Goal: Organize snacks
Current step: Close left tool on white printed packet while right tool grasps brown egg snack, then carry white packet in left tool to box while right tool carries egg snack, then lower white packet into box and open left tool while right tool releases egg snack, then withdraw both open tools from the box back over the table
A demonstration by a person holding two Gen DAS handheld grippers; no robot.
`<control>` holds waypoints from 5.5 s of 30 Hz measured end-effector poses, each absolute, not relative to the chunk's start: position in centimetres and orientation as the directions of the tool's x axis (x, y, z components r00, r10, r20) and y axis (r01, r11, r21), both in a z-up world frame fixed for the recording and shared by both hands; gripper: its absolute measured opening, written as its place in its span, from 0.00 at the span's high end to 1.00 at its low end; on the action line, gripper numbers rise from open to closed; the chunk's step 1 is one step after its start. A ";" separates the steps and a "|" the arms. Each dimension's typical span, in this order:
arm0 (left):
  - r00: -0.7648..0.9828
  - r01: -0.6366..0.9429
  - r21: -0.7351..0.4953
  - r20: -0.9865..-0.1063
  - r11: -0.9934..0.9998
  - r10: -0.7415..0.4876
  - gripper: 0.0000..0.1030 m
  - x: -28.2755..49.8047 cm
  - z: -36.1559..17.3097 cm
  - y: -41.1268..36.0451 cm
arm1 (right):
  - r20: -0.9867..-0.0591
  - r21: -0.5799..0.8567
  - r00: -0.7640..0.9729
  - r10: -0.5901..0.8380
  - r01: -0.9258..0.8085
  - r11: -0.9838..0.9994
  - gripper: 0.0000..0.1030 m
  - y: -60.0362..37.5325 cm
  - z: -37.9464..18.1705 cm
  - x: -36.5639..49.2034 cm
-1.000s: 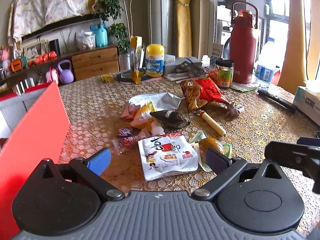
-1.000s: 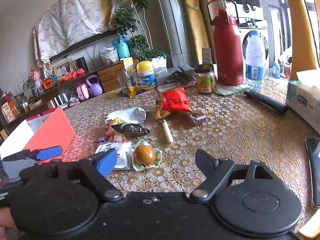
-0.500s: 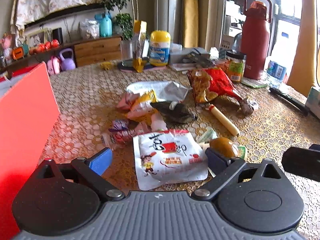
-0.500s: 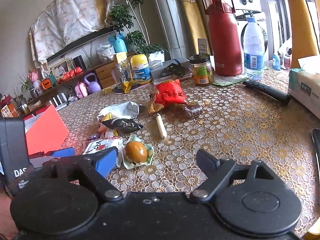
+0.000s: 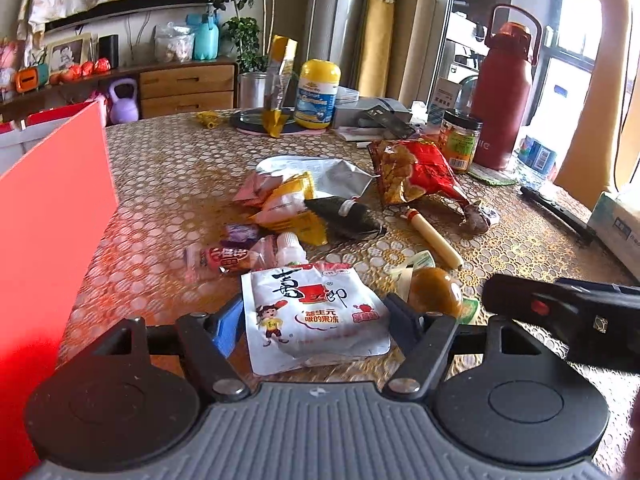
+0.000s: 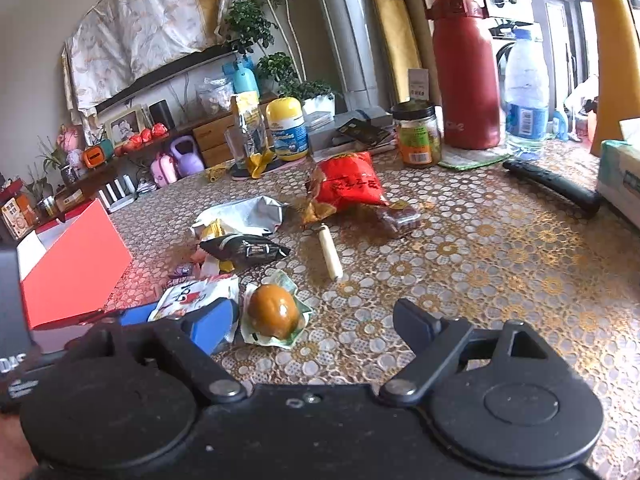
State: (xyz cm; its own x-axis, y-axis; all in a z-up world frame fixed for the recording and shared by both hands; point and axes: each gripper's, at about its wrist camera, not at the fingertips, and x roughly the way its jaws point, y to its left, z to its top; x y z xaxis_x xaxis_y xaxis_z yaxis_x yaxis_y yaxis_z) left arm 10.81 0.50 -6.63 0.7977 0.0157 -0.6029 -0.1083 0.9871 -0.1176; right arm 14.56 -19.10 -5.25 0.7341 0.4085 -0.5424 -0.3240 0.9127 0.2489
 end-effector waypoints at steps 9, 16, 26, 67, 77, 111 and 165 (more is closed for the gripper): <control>0.808 -0.083 -0.130 -0.589 0.988 -0.010 0.30 7.4 -5.9 2.0 | -0.558 0.199 0.717 0.417 -0.372 0.907 0.15 -16.1 -6.1 16.6; 0.809 -0.066 -0.141 -0.587 0.988 -0.030 0.31 6.2 -5.9 2.5 | -0.595 0.135 0.697 0.399 -0.403 0.905 0.23 -13.5 -7.7 17.7; 0.814 -0.040 -0.151 -0.578 0.988 -0.056 0.31 4.4 -5.4 2.1 | -0.587 0.070 0.722 0.366 -0.405 0.912 0.49 -12.8 -8.8 16.8; 0.943 -0.163 -0.151 -0.314 0.975 0.109 0.34 -6.2 4.9 9.1 | -0.402 0.119 0.743 0.535 -0.537 0.835 0.52 -9.6 1.8 6.9; 0.915 -0.309 -0.151 -0.315 0.939 0.251 0.34 -8.4 5.5 15.7 | -0.359 0.101 0.665 0.656 -0.671 0.735 0.52 -2.7 4.8 5.8; 0.763 -0.244 -0.105 -0.635 0.964 0.124 0.34 0.6 1.9 27.5 | -0.675 0.003 0.422 0.606 -0.819 0.573 0.52 10.8 0.1 6.3; 0.899 -0.214 -0.042 -0.400 0.976 0.180 0.04 -3.6 5.0 12.8 | -0.466 0.152 0.658 0.592 -0.599 0.786 0.30 -6.7 0.5 5.7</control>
State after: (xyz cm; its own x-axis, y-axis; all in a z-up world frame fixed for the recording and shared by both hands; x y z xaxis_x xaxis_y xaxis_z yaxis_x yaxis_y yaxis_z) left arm -3.63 12.81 4.99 0.8989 0.1798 -0.3996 -0.2139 0.9760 -0.0419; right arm 5.71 -6.65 0.50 0.6576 0.5919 -0.4661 -0.5995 0.7858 0.1522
